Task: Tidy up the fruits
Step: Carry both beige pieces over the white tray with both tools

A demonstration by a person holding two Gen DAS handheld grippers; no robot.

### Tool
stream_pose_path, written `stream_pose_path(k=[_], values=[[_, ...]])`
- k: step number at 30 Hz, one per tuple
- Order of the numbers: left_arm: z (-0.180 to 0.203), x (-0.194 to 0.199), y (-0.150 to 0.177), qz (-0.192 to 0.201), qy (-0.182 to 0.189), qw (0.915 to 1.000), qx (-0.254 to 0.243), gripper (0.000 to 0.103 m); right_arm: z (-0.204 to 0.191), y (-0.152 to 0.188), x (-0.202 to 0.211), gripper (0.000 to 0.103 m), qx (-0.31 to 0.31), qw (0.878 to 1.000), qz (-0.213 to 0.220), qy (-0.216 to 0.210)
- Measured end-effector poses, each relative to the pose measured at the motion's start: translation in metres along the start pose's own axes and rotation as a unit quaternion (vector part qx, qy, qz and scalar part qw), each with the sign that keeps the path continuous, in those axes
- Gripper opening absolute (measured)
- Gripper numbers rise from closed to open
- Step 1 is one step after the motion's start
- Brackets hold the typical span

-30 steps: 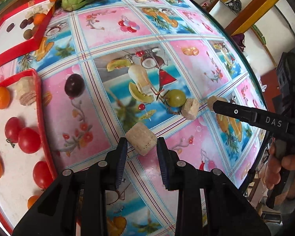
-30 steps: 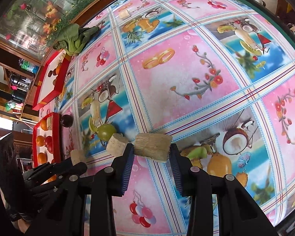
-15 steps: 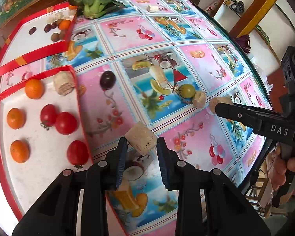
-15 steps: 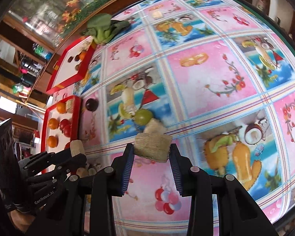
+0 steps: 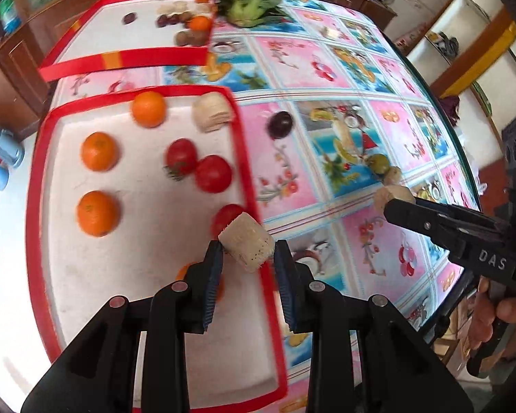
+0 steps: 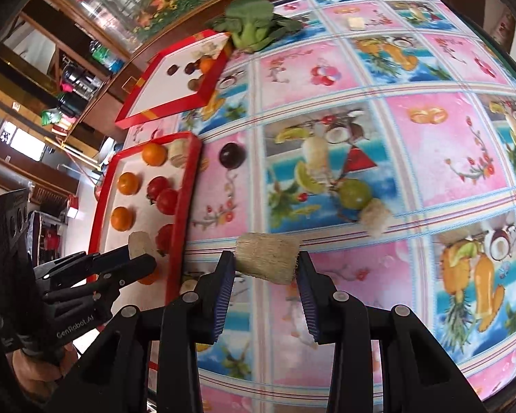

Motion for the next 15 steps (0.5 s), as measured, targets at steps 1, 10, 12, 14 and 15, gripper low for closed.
stream_pose_path(k=[1, 10, 12, 14, 15], values=[[-0.006, 0.001, 0.001, -0.001, -0.002, 1.0000, 0.005, 0.028, -0.005, 0.000, -0.001, 0.037, 0.004, 1.000, -0.001, -0.003], [-0.061, 0.009, 0.013, -0.005, -0.028, 0.9987, 0.042, 0.028, -0.058, -0.001, -0.020, 0.037, 0.042, 0.999, -0.014, -0.031], [-0.070, 0.009, 0.017, -0.009, -0.032, 0.9983, 0.048, 0.028, -0.069, -0.001, -0.025, 0.037, 0.048, 0.998, -0.018, -0.039], [-0.077, 0.007, 0.021, -0.013, -0.035, 0.9980, 0.052, 0.028, -0.082, -0.001, -0.031, 0.037, 0.055, 0.997, -0.024, -0.048], [-0.080, 0.006, 0.022, -0.014, -0.035, 0.9978, 0.054, 0.028, -0.090, 0.000, -0.036, 0.037, 0.059, 0.997, -0.027, -0.051]])
Point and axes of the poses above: each gripper's, at about its wrist camera, not at the fingertips, and x roughly against the way its jaws point, z to its right, y to its underside, the point moved 1 cm from there along -x, roughly the way its jaws point, and after that the axes turned 14 degrees about z, right-handed, at the moved point
